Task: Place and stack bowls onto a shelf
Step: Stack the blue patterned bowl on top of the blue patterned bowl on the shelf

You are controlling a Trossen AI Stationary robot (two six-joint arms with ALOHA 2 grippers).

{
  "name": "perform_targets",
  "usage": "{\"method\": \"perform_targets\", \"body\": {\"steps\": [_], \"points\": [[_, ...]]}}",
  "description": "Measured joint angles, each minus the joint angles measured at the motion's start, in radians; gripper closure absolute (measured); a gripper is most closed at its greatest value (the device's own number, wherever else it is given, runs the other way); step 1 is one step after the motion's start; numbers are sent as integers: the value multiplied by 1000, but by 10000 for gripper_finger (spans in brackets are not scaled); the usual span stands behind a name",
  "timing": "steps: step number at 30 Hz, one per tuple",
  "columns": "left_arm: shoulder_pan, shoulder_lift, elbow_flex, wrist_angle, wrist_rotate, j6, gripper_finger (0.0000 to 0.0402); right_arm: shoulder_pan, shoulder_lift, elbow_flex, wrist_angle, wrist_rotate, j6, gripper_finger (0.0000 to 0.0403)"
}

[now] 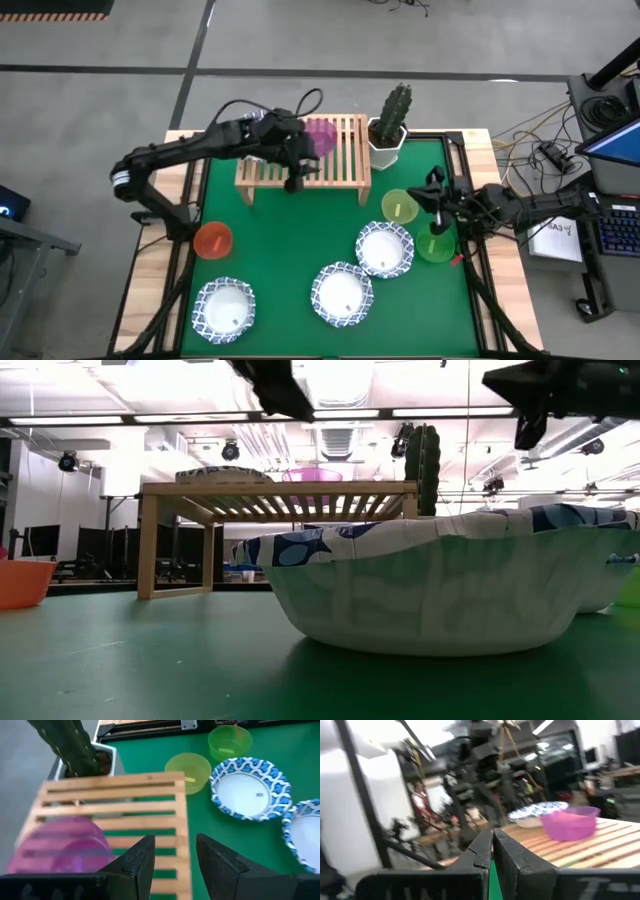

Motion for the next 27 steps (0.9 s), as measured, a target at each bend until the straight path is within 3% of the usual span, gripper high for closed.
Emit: {"method": "perform_targets", "body": {"steps": [9,15,22,27], "points": [[-79,-195,-322,171,1,-76,276,0,138,293,-470,120,-16,394],[-160,-223,-497,297,1,-153,277,0,227,353,-539,133,-56,394],[-291,-178,-517,325,1,-163,277,0,271,370,-534,133,-118,394],[-344,-106,-479,349,-1,-257,277,0,266,372,-544,132,-155,394]]}}
